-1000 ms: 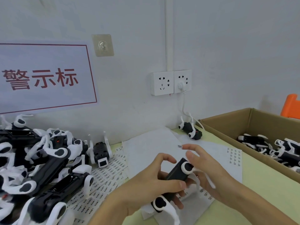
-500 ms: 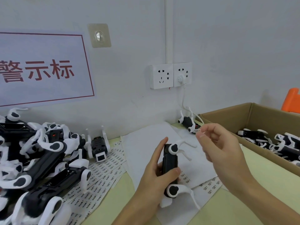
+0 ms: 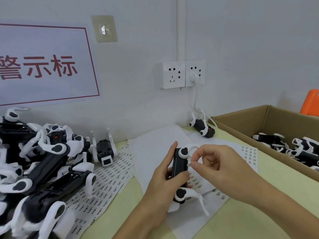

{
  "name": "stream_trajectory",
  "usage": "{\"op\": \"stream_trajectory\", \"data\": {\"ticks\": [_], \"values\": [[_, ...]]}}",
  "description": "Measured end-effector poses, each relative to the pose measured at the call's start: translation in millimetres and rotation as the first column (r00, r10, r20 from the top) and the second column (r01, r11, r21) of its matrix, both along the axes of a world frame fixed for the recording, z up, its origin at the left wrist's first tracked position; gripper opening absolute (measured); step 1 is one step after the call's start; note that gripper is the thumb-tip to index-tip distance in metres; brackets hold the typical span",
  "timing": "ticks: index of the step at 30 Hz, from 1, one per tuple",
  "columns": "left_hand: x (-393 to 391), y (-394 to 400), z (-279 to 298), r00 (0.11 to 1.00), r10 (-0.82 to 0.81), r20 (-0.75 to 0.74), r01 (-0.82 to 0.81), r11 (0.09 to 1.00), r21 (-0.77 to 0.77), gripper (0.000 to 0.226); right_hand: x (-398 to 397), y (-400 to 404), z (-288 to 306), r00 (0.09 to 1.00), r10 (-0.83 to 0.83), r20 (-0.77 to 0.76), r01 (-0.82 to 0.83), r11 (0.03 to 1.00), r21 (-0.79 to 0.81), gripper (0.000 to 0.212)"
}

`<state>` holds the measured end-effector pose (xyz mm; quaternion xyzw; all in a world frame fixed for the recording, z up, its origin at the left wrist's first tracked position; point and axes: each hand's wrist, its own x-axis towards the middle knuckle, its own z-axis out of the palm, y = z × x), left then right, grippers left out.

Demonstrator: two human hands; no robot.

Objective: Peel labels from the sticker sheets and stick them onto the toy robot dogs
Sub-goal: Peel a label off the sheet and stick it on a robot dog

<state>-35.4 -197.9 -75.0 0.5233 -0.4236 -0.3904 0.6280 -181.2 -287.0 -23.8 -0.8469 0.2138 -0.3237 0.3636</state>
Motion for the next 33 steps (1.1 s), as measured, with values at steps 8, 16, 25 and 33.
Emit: {"op": "stream_trajectory", "data": {"ticks": [8,16,25,33], "values": [[1.7,-2.6,-1.9,1.0,0.007,0.007,-0.006,1.0,-0.01,0.072,1.2,-3.0,-3.5,1.0,-0.016,-0.021,0.014,0.998,-0.066,0.02],[0.1,-3.8,-3.6,0.996,0.012,0.094,-0.01,1.0,-0.024,0.072,3.4,-2.7,-10.9,0.999,-0.035,-0.028,0.03,0.985,-0.17,0.021],[-2.3,-3.2,-2.4,0.992,0.032,0.123,-0.027,0.999,-0.042,0.066,3.6,-4.0,-15.9,0.993,-0.091,-0.077,0.067,0.961,-0.268,0.02],[-1.9,-4.0,-2.7,0.989,0.047,0.14,-0.042,0.998,-0.041,0.064,3.7,-2.5,-17.3,0.991,-0.101,-0.09,0.07,0.954,-0.292,0.019]]}}
